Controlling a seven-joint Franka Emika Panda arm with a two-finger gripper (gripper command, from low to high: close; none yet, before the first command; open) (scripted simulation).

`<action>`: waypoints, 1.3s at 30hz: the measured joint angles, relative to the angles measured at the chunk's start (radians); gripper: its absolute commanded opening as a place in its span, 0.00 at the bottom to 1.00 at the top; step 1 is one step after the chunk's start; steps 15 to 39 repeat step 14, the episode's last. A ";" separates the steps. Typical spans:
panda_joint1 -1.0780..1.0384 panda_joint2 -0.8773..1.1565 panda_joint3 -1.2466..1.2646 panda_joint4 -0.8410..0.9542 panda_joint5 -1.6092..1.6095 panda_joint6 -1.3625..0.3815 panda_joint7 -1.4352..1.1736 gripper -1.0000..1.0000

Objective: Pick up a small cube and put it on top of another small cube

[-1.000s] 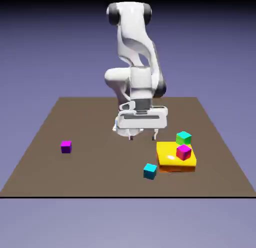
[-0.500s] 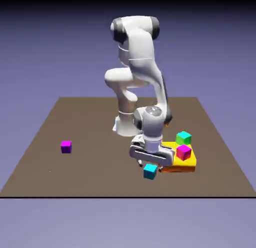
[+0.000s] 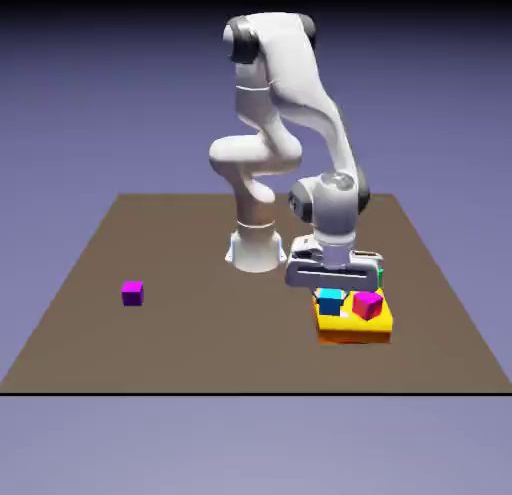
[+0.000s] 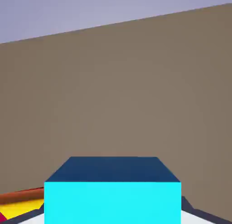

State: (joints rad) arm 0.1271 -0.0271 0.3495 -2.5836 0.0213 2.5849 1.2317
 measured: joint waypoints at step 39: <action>0.016 0.076 0.112 0.009 -0.081 0.054 -0.068 1.00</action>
